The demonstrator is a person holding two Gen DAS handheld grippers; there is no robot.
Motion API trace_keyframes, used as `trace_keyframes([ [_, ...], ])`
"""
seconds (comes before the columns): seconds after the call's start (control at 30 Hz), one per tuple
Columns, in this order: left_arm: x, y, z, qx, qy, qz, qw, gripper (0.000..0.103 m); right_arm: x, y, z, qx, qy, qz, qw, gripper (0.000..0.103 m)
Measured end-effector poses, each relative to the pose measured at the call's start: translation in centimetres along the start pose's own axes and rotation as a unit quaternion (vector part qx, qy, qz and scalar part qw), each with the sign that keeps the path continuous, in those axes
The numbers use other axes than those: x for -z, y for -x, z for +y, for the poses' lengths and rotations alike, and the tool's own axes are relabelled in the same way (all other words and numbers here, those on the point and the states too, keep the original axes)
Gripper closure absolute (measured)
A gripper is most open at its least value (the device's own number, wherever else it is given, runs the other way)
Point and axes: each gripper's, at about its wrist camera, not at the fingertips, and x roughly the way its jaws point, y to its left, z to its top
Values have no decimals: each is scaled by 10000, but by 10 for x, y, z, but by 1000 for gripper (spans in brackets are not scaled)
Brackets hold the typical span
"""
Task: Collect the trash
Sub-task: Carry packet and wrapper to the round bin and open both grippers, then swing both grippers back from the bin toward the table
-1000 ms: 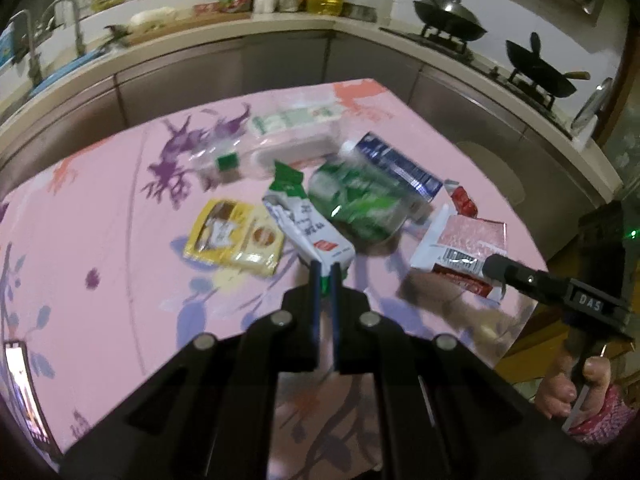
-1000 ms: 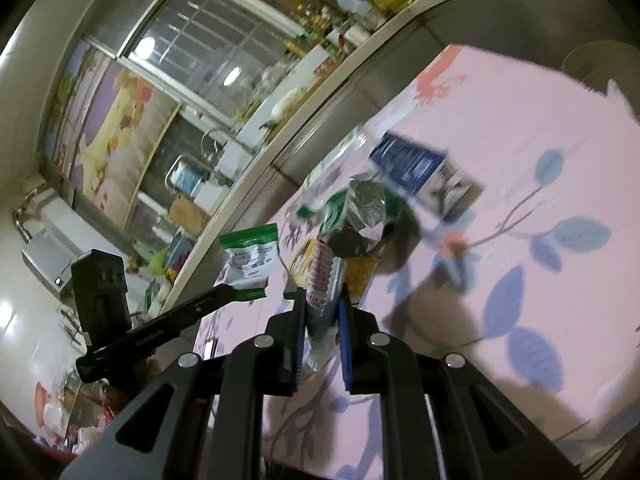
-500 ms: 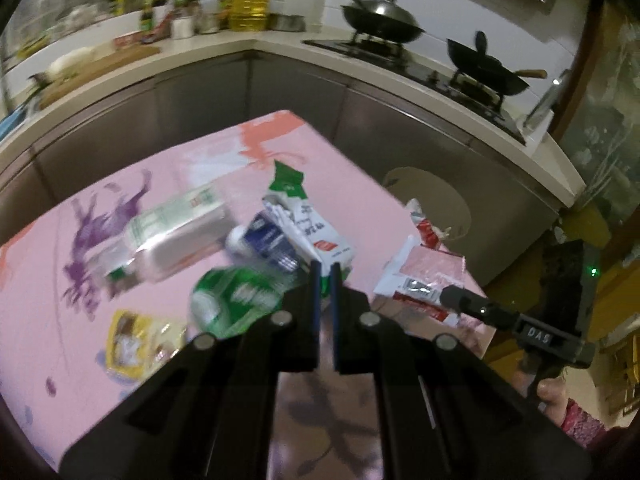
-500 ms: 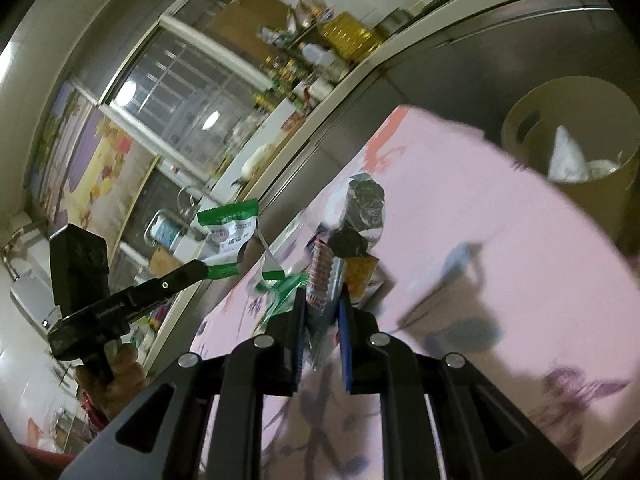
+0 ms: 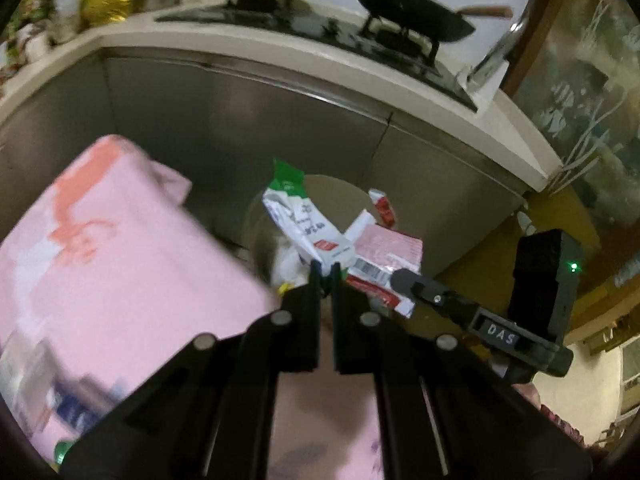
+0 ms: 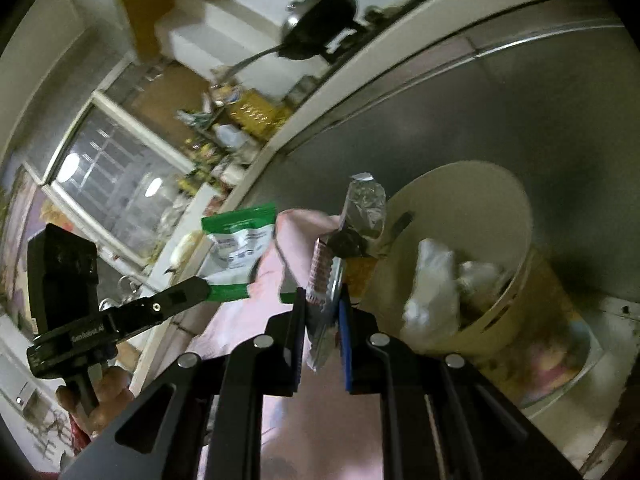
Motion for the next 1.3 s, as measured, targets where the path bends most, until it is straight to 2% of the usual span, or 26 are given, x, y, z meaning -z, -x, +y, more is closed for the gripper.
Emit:
trace_keyframes([
  [0.1, -18, -47, -6, -40, -63, 145, 9999, 98, -16, -17, -23, 204, -132, 175, 9996, 87],
  [0.17, -23, -68, -4, -109, -54, 251, 9996, 97, -22, -27, -35, 345, -222, 241, 9989, 71],
  [0.2, -25, -77, -2, -137, -21, 326, 9994, 95, -24, -32, -40, 399, -256, 257, 9985, 51],
  [0.23, -26, -88, 1, -170, 45, 432, 9989, 87, -26, -35, -44, 455, -295, 241, 9982, 35],
  [0.3, -28, -101, 8, -254, 159, 552, 9980, 73, -31, -41, -50, 577, -360, 150, 9976, 29],
  [0.5, -23, -96, 17, -409, 362, 455, 9975, 71, -38, -34, -52, 605, -343, -95, 9975, 29],
  [0.7, -4, -60, 3, -946, 116, 160, 9953, 71, -22, -10, -26, 514, -229, -246, 9981, 29],
  [0.8, 17, -28, -8, -1461, -104, -134, 9891, 71, -6, 5, -8, 513, -107, -298, 9982, 29],
  [0.87, 29, -9, -9, -1640, -117, -282, 9860, 70, 5, 14, 6, 487, -19, -334, 9983, 29],
  [0.93, 45, 14, -8, -1776, -51, -439, 9831, 59, 18, 22, 19, 483, 96, -369, 9981, 29],
  [0.97, 55, 26, -6, -1879, -13, -535, 9807, 58, 27, 27, 26, 481, 156, -385, 9980, 29],
  [1.13, 94, 76, 10, -2266, 147, -774, 9708, 58, 62, 35, 58, 360, 253, -318, 9985, 29],
  [1.3, 130, 123, 33, -2616, 494, -1006, 9587, 58, 90, 26, 98, 114, 436, -34, 9990, 29],
])
